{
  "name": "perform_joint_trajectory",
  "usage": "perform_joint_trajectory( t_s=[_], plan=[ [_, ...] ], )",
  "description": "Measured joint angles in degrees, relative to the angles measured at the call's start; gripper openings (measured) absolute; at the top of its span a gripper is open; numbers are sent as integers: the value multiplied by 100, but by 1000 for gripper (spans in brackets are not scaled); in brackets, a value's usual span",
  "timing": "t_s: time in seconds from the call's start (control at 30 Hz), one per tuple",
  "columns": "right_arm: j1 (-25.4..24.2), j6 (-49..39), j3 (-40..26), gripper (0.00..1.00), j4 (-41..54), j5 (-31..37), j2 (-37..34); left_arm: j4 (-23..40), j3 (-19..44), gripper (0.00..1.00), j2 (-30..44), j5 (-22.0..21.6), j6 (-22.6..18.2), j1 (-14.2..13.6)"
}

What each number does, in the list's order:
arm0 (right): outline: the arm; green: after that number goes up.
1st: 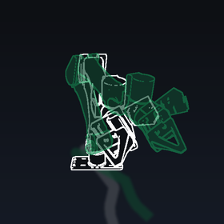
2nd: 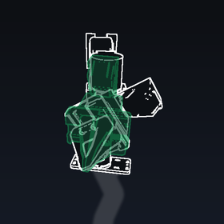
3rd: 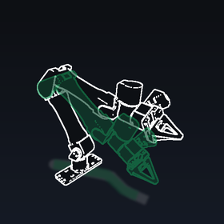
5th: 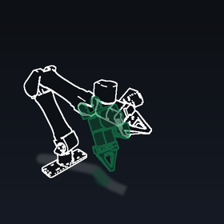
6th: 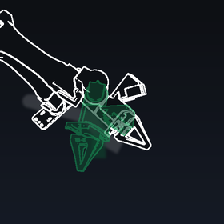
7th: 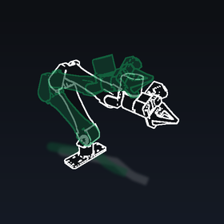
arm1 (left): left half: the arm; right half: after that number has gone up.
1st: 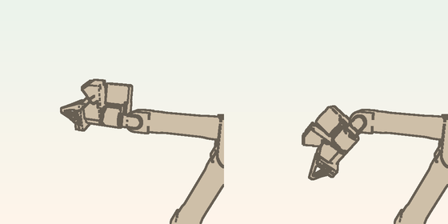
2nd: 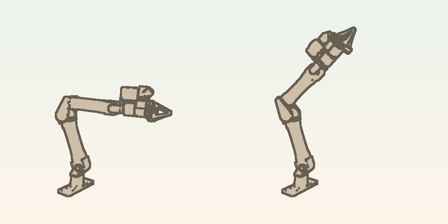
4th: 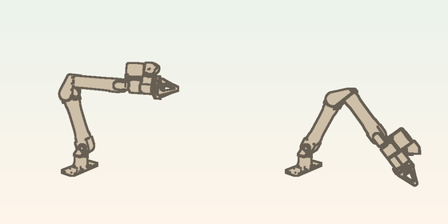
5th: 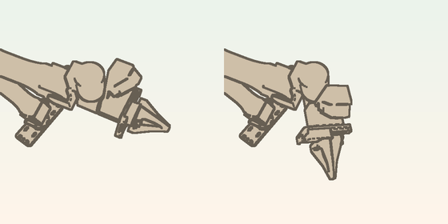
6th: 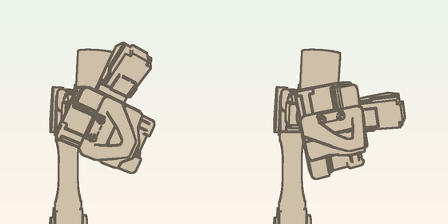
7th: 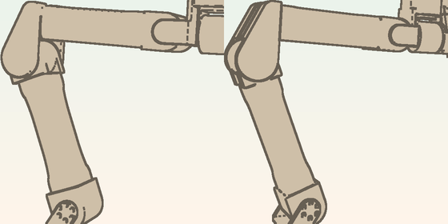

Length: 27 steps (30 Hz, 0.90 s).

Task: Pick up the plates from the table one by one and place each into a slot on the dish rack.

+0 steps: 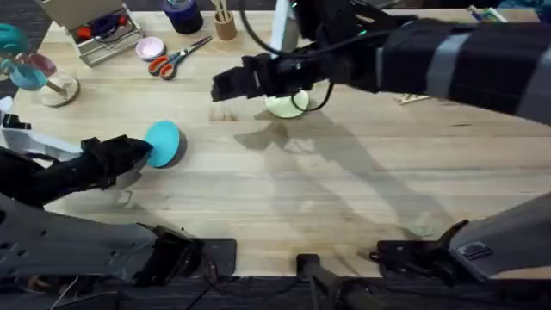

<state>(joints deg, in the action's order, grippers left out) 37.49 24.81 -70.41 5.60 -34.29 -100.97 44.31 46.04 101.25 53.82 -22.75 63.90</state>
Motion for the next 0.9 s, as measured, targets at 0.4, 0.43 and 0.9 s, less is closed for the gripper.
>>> perform_joint_trajectory(
  t_s=[0.4,0.43,0.9],
  plan=[
    [530,882,-36,990,-1173,-221,-729,-2,0,39,0,0,5,0],
    [582,954,-74,990,-1180,-220,-811,-2,0,39,0,0,7,0],
    [1324,1347,-1439,986,-979,41,-1937,-2,0,39,0,0,22,0]
  ],
)
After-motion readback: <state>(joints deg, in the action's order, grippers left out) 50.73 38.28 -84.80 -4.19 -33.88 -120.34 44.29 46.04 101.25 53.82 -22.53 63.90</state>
